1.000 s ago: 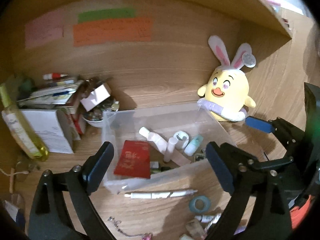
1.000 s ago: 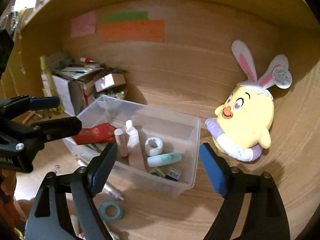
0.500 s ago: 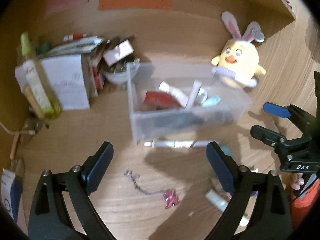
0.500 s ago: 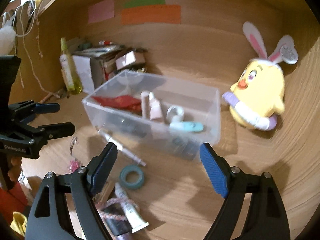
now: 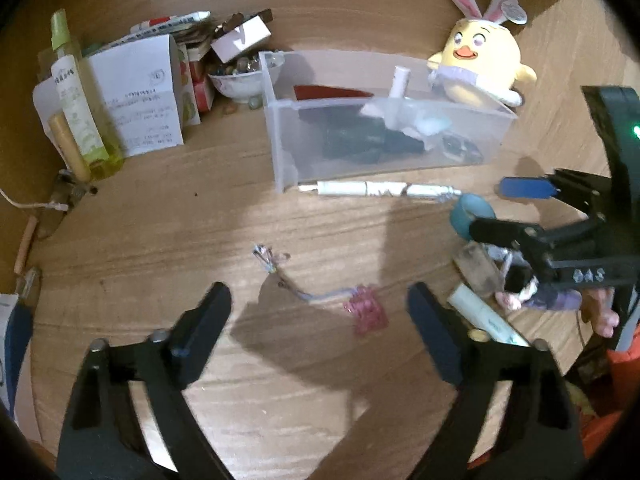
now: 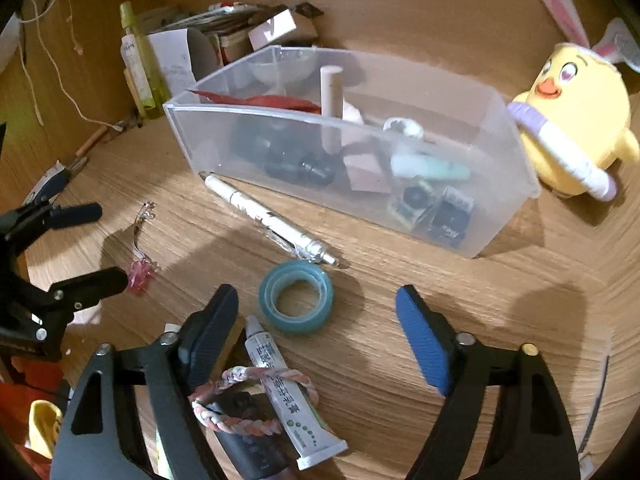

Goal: Organize objects
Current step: 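Grasp the pink keychain charm with the left gripper while the right grasps the teal tape roll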

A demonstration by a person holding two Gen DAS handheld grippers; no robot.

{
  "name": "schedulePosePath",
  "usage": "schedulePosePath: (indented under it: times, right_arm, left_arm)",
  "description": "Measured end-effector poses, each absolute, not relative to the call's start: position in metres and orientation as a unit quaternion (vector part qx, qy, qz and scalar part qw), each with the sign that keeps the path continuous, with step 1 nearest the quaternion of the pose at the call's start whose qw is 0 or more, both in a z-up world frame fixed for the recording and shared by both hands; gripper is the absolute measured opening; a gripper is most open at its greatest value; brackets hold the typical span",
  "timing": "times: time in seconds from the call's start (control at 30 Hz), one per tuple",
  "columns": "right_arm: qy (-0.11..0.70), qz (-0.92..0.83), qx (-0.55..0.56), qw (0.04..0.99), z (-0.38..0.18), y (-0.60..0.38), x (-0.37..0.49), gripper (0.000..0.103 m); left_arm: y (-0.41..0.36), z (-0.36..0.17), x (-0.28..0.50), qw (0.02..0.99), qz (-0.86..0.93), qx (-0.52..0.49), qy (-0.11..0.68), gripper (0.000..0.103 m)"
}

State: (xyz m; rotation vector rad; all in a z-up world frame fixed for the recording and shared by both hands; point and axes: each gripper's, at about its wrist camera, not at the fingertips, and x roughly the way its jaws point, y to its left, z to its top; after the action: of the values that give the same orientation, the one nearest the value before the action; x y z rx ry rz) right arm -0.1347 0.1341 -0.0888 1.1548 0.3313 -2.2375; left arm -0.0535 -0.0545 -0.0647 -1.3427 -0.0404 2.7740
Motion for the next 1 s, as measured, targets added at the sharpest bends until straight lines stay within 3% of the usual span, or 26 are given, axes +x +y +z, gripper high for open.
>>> schedulePosePath:
  times: [0.03,0.23,0.3,0.37,0.43,0.73,1.0]
  right_arm:
    - [0.12,-0.838,0.439,0.301,-0.089,0.134,-0.136,0.068]
    - [0.107,-0.824,0.46,0.312,-0.094,0.132,-0.141,0.039]
    - [0.104,-0.826,0.459,0.31,-0.095,0.131,-0.141,0.036]
    - [0.104,-0.831,0.454,0.305,-0.095,0.132,-0.141,0.036]
    - [0.101,-0.835,0.449,0.302,-0.094,0.134,-0.14,0.036]
    - [0.081,-0.859,0.415,0.287,-0.073,0.155,-0.133,0.036]
    - [0.056,-0.882,0.377,0.278,-0.042,0.174,-0.133,0.036]
  left_arm:
    - [-0.054,-0.066,-0.054,0.035,0.898,-0.439,-0.016,0.072]
    - [-0.049,-0.078,-0.054,0.053,0.893,-0.448,-0.014,0.056]
    - [-0.047,-0.078,-0.052,0.052,0.895,-0.442,-0.008,0.049]
    - [-0.046,-0.078,-0.052,0.056,0.896,-0.439,-0.007,0.032]
    - [-0.045,-0.078,-0.053,0.055,0.898,-0.437,-0.005,0.022]
    - [-0.049,-0.071,-0.052,0.044,0.905,-0.423,-0.022,0.022]
    - [-0.057,-0.029,-0.054,0.038,0.929,-0.365,-0.046,0.022]
